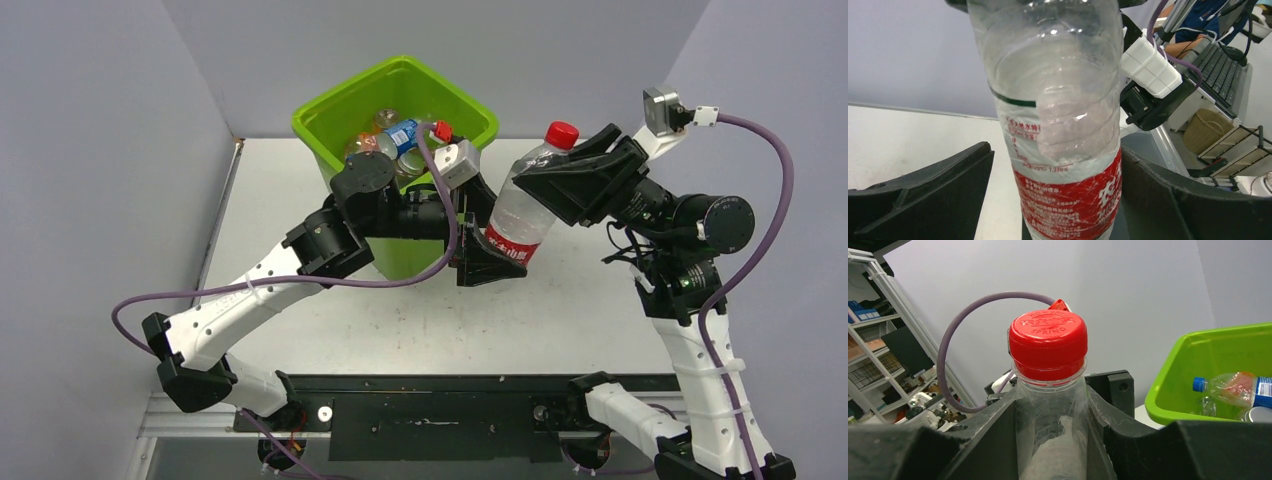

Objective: Put the plastic bottles in the bin
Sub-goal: Pick up the plastic bottle from the corner of the board, then place the plastic bottle in the trash bin.

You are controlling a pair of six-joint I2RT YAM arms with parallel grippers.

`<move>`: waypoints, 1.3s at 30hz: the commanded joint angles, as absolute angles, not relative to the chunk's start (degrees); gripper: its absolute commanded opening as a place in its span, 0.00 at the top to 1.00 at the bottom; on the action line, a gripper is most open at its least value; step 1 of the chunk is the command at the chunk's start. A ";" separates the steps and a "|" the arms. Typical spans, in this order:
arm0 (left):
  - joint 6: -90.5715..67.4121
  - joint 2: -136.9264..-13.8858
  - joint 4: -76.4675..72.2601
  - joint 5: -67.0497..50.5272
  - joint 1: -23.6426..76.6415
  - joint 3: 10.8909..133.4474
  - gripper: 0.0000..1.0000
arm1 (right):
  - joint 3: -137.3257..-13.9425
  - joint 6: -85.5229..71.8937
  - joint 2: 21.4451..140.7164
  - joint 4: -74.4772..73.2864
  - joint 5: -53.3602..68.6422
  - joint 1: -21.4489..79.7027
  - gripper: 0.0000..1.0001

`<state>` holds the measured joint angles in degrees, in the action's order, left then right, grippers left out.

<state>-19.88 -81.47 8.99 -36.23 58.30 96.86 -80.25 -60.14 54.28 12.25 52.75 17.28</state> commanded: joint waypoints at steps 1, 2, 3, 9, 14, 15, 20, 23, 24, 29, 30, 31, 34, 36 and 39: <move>-21.94 -80.54 0.92 -36.29 59.06 96.54 0.28 | -79.83 -60.87 54.17 16.19 53.74 17.95 0.95; -22.25 -80.61 0.88 -36.14 59.14 96.63 0.44 | -79.85 -60.56 54.03 15.79 53.60 17.93 0.95; -22.71 -80.74 0.88 -35.44 59.15 96.72 0.62 | -79.85 -60.23 53.87 15.30 53.39 17.93 0.95; -20.59 -78.20 0.88 -28.28 58.59 96.22 0.98 | -83.13 -54.21 53.15 7.13 50.32 18.21 0.03; -23.32 -72.17 -3.74 -16.61 49.08 93.73 1.00 | -86.09 -43.67 49.72 -6.95 38.55 18.84 0.10; -24.55 -71.36 -3.66 -14.91 45.77 93.73 1.00 | -85.68 -41.66 48.35 -9.38 34.56 18.88 0.10; -24.80 -73.87 6.77 -10.18 32.20 99.95 1.00 | -78.61 -35.34 39.21 -11.73 19.36 19.00 0.10; -22.80 -78.23 12.12 -8.44 29.48 103.48 0.95 | -76.48 -32.70 36.94 -13.46 15.30 19.14 0.10; -21.70 -79.63 13.32 -7.53 29.21 104.27 0.92 | -76.17 -32.05 36.65 -14.35 14.22 19.20 0.10; -16.71 -83.99 16.10 -4.30 28.77 106.38 0.39 | -73.31 -29.94 35.86 -16.47 11.38 19.89 0.10; -16.29 -84.17 16.13 -4.23 28.80 106.68 0.25 | -73.01 -29.66 35.88 -16.70 11.06 20.02 0.10; -15.80 -84.11 15.75 -4.11 28.81 106.85 0.14 | -72.88 -29.44 36.20 -17.14 10.92 20.04 0.10; -16.67 -81.73 12.55 -3.34 29.07 105.24 0.04 | -72.46 -29.14 36.95 -17.62 10.90 20.13 0.10; -17.84 -79.50 11.58 -1.58 29.26 104.48 0.04 | -71.87 -29.33 37.25 -17.53 10.85 20.13 0.10; -19.31 -74.96 12.79 3.02 29.35 104.77 0.04 | -70.02 -29.72 37.08 -17.32 10.34 20.15 0.10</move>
<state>-18.00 -83.61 16.25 -2.87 29.21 103.42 -71.46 -30.44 37.15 -18.37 12.12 19.62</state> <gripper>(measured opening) 0.961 0.897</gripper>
